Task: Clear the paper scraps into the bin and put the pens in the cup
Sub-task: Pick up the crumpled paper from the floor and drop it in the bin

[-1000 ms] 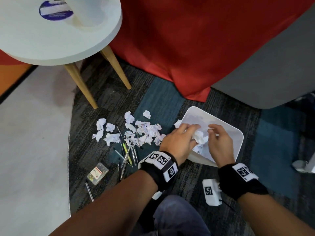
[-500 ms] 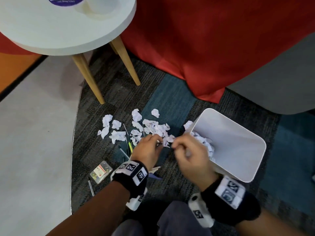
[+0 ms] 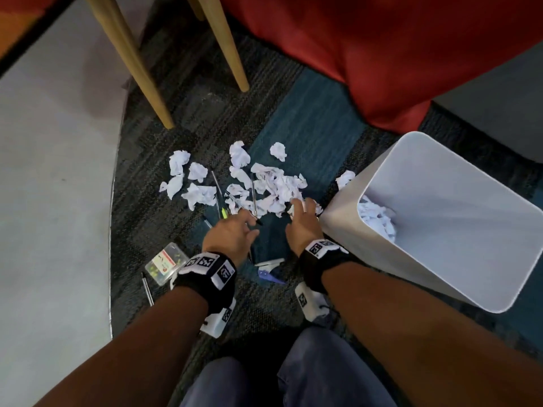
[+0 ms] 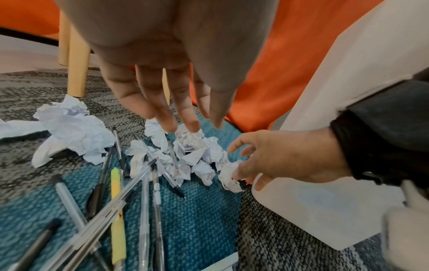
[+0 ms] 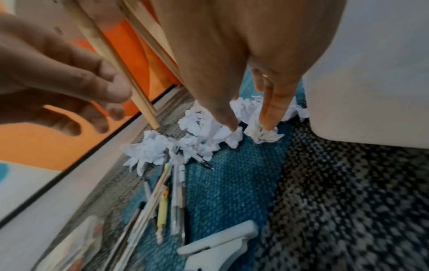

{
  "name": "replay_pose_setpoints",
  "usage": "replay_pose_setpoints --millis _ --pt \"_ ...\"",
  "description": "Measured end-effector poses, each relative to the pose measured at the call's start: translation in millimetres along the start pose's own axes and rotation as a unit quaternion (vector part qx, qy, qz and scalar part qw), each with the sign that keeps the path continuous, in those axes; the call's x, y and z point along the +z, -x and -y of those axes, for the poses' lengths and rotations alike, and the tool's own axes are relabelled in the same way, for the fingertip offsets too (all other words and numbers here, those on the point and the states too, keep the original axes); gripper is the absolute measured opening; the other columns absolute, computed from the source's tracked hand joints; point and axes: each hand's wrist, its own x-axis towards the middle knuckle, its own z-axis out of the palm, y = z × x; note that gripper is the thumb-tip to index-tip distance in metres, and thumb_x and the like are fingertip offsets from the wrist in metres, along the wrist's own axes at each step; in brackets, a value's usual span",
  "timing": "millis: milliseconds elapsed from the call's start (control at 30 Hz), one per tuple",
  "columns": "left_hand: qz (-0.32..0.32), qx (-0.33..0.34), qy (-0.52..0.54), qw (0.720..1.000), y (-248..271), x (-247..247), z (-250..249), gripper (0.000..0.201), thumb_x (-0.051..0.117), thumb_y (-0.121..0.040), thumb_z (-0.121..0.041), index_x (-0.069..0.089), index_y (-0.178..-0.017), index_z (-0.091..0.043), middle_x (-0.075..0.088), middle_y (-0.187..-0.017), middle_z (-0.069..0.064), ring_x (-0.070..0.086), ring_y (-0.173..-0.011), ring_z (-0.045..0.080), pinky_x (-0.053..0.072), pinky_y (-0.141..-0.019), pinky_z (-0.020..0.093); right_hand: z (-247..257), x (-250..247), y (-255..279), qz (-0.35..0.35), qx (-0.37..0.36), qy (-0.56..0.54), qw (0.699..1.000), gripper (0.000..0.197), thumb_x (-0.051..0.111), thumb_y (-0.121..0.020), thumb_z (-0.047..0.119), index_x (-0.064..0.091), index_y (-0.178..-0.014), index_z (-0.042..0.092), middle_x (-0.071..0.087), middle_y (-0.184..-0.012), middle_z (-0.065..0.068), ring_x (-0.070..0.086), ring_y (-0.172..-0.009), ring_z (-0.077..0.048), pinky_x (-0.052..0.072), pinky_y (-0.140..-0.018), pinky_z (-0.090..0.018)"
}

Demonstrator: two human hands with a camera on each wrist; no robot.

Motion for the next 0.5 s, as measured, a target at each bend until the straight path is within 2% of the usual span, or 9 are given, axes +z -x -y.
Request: replay_pose_setpoints --millis 67,100,167,200,267,367,433,500 --pt "-0.002 -0.006 -0.004 1.000 -1 2 0 0.008 0.057 -0.092 -0.036 0.052 -0.097 -0.031 0.066 -0.090 -0.008 0.062 -0.081 0.017 0.051 -0.076 0.031 -6 3 -13 0.019 0.044 0.021 0.999 0.075 0.048 -0.091 -0.002 0.014 -0.153 0.022 -0.004 -0.161 -0.013 0.021 -0.145 -0.035 0.039 -0.102 -0.035" --pt "-0.001 -0.009 -0.005 1.000 0 4 0 0.008 0.057 -0.092 -0.036 0.052 -0.096 -0.031 0.066 -0.089 -0.008 0.062 -0.082 0.018 0.052 -0.076 0.032 -10 5 -18 0.025 0.070 0.017 0.997 0.077 0.048 -0.091 -0.001 0.012 -0.154 0.024 -0.006 -0.161 -0.014 0.018 -0.146 -0.035 0.035 -0.106 -0.037" --pt "-0.002 -0.005 -0.005 1.000 -1 8 0 0.007 0.057 -0.092 -0.036 0.052 -0.095 -0.032 0.065 -0.089 -0.008 0.062 -0.082 0.018 0.053 -0.077 0.033 -15 9 -23 0.017 0.094 0.000 0.995 0.075 0.051 -0.089 0.000 0.018 -0.152 0.021 0.006 -0.158 -0.018 0.024 -0.142 -0.038 0.030 -0.110 -0.039" --pt "-0.005 0.003 -0.004 1.000 -2 10 -1 0.006 0.057 -0.092 -0.035 0.053 -0.095 -0.032 0.065 -0.089 -0.008 0.061 -0.082 0.018 0.052 -0.076 0.033 -17 12 -23 0.008 0.092 -0.011 0.996 0.070 0.052 -0.088 -0.001 0.025 -0.149 0.018 0.015 -0.153 -0.020 0.033 -0.135 -0.040 0.032 -0.108 -0.040" --pt "-0.009 0.025 -0.008 1.000 -5 13 -5 0.007 0.057 -0.092 -0.032 0.055 -0.098 -0.028 0.064 -0.090 -0.006 0.060 -0.083 0.019 0.051 -0.075 0.032 -15 14 -19 -0.014 0.077 -0.063 0.995 0.054 0.048 -0.088 -0.004 0.037 -0.139 0.011 0.030 -0.141 -0.019 0.045 -0.120 -0.041 0.039 -0.097 -0.039" --pt "0.016 0.049 -0.027 0.998 -19 19 -15 0.012 0.054 -0.094 -0.024 0.057 -0.105 -0.022 0.063 -0.098 -0.001 0.059 -0.090 0.022 0.051 -0.080 0.034 -10 12 -1 -0.082 0.006 -0.094 0.992 0.035 0.043 -0.089 -0.005 0.049 -0.121 0.006 0.044 -0.125 -0.017 0.051 -0.106 -0.035 0.037 -0.081 -0.032" --pt "0.037 0.073 -0.050 0.995 -33 27 -19 0.019 0.050 -0.095 -0.017 0.056 -0.112 -0.018 0.060 -0.107 0.004 0.059 -0.098 0.026 0.049 -0.086 0.036 -16 12 14 -0.123 -0.060 -0.086 0.987 0.031 0.044 -0.085 -0.008 0.051 -0.113 0.004 0.048 -0.116 -0.018 0.053 -0.094 -0.036 0.042 -0.078 -0.037" --pt "0.054 0.079 -0.082 0.992 -47 34 -21 0.028 0.050 -0.094 -0.012 0.053 -0.122 -0.016 0.055 -0.117 0.007 0.057 -0.106 0.029 0.047 -0.090 0.036 -25 12 18 -0.132 -0.094 -0.079 0.984 0.036 0.048 -0.085 -0.008 0.051 -0.118 0.005 0.046 -0.121 -0.017 0.055 -0.095 -0.036 0.046 -0.081 -0.042"
